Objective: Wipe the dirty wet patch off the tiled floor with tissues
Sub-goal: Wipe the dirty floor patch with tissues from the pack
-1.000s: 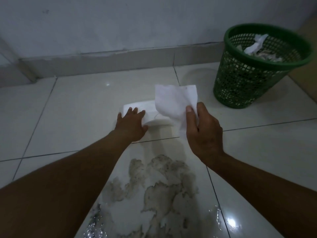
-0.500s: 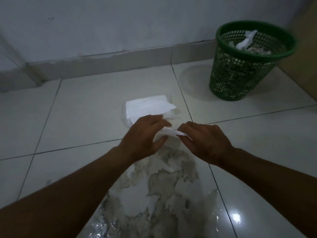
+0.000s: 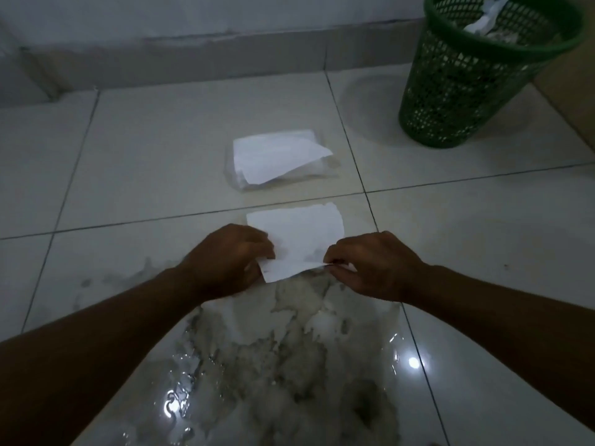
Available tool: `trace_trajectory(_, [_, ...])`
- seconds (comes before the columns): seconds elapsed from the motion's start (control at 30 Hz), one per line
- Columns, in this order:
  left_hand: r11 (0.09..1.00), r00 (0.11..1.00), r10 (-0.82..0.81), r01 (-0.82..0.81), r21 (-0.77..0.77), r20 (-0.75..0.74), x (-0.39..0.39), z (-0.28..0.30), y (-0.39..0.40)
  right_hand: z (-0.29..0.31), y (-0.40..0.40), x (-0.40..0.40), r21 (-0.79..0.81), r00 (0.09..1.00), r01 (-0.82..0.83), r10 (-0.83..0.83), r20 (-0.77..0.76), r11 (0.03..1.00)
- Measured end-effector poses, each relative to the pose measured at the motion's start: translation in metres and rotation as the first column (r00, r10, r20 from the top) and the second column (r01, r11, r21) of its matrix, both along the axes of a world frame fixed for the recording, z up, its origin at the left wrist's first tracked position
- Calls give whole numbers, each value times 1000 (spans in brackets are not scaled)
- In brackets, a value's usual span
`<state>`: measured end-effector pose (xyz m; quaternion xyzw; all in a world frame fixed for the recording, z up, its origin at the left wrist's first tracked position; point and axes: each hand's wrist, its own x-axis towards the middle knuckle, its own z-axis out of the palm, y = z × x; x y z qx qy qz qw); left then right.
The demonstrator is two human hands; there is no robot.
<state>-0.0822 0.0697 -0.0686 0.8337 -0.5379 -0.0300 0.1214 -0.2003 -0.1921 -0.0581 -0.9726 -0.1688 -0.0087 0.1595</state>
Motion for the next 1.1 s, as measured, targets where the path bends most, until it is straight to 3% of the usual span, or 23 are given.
trace_trajectory(0.17, [996, 996, -74, 76, 50, -39, -16, -14, 14, 6, 14, -2, 25, 952, -108, 111, -285, 994])
trace_trajectory(0.23, [997, 998, -68, 68, 48, -4, -15, -14, 15, 6, 16, -2, 38, 940, -97, 104, -326, 995])
trace_trajectory(0.37, [1000, 998, 22, -23, 15, 51, -8, -13, 17, -1, 14, 4, 67, 984, 28, -16, -178, 997])
trace_trajectory(0.53, [977, 978, 211, -211, -43, 1, -18, -26, 6, -33, 32, 15, 92, 983, 137, -147, 110, 986])
trace_trajectory(0.67, [949, 950, 312, -313, -28, -19, -37, -47, -11, -62, 59, 17, -44, 992, 125, -126, -8, 991])
trace_trajectory(0.8, [932, 932, 362, -362, 17, 19, -46, -66, -14, -79, 70, 11, -168, 994, 96, -102, -27, 981])
trace_trajectory(1.1, [919, 919, 391, -393, 38, 45, -51, -78, -9, -87, 68, 8, -178, 993, 100, -109, -45, 979])
